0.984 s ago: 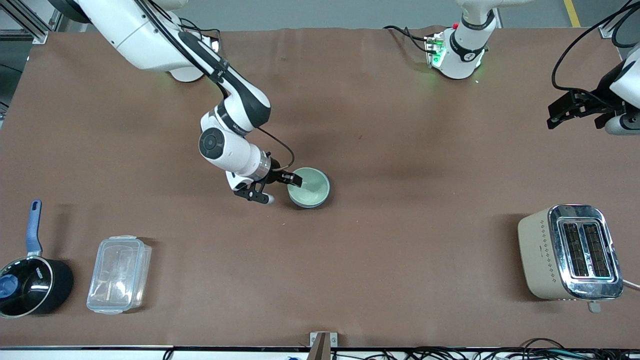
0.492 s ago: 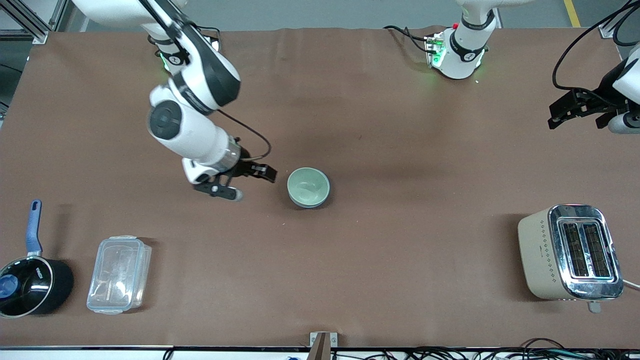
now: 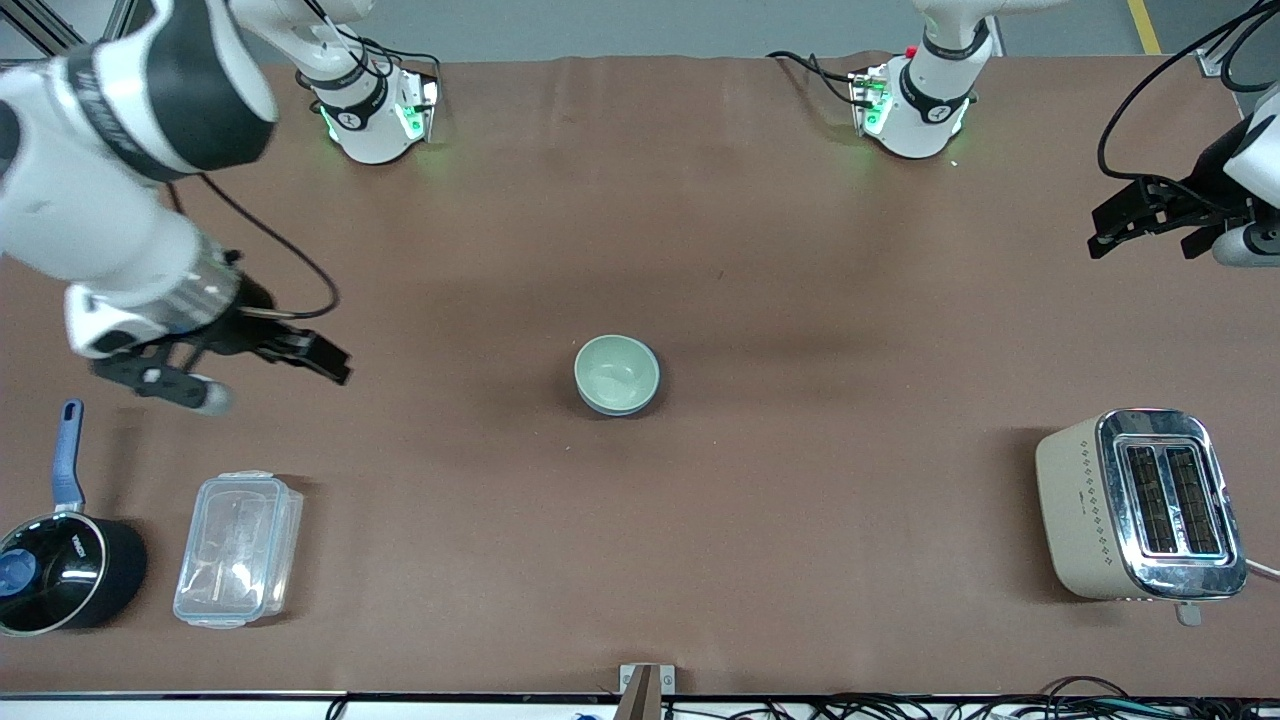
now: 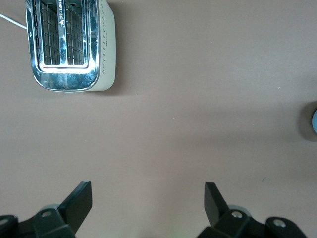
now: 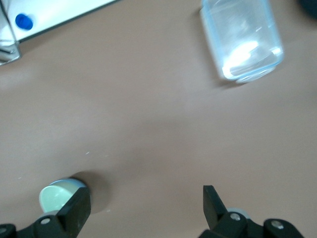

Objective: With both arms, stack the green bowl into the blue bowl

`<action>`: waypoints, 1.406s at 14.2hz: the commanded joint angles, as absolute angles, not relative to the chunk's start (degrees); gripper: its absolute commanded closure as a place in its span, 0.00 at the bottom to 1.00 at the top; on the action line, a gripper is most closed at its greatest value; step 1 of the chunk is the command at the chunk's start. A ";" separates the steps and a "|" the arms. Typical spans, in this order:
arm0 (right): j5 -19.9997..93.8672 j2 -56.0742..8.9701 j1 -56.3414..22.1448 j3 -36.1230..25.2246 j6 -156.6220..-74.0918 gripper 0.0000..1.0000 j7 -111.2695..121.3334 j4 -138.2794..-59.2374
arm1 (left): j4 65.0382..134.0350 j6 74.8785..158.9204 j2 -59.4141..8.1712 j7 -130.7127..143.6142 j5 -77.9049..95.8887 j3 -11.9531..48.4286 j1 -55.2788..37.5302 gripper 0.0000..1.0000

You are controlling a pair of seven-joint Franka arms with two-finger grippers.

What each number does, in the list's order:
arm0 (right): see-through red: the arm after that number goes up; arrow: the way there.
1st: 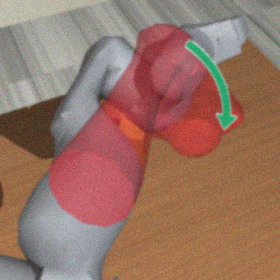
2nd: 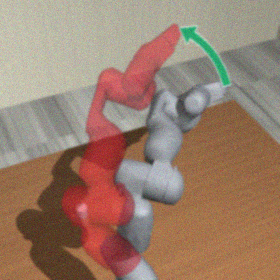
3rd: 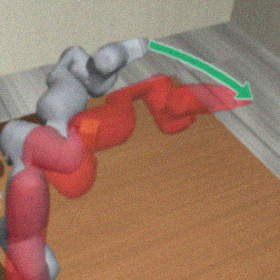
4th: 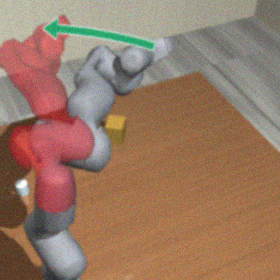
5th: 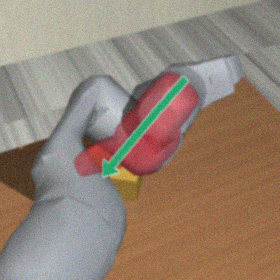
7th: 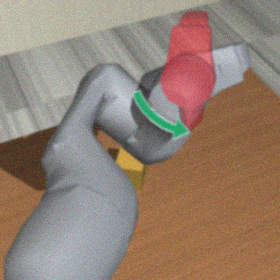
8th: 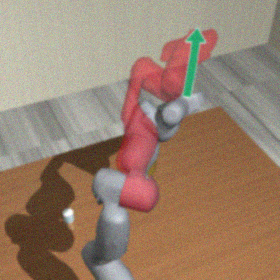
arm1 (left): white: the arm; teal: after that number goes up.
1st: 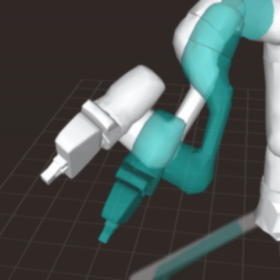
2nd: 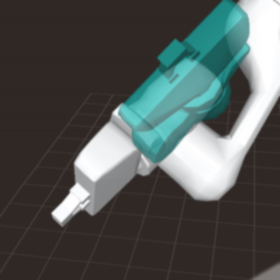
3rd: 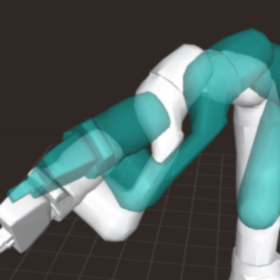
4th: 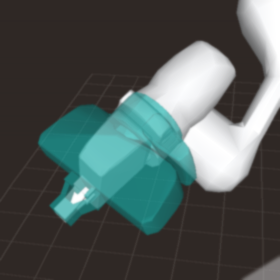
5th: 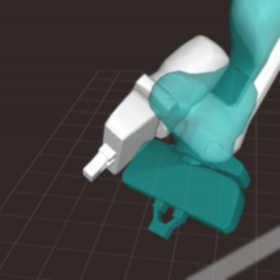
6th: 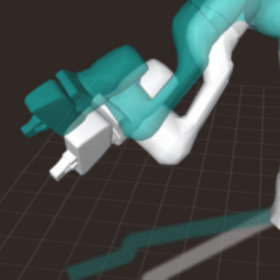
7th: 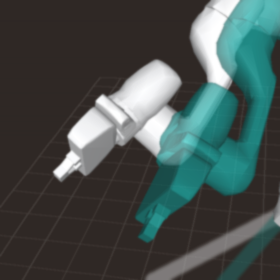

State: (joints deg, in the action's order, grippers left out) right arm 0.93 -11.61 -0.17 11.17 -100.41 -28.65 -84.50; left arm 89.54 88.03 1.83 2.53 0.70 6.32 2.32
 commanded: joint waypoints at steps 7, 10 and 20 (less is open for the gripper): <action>-0.09 -4.13 -0.53 -2.19 -87.38 0.00 -6.33 -78.86 | 89.56 88.24 2.55 1.67 1.58 5.80 2.02 0.00; -0.26 -4.04 0.26 -3.43 -83.51 0.00 -3.69 -77.17 | 89.56 88.15 2.55 1.58 1.58 5.89 2.11 0.00; -0.79 2.20 0.62 -5.36 -79.01 0.01 -2.64 -82.00 | 89.47 88.15 2.37 1.49 1.49 5.89 2.11 0.00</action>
State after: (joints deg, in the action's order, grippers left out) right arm -0.08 -0.22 0.44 -4.84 -77.75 -3.91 -78.14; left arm 89.37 88.04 1.84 2.30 0.70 6.22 2.30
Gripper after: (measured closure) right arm 0.009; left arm 0.000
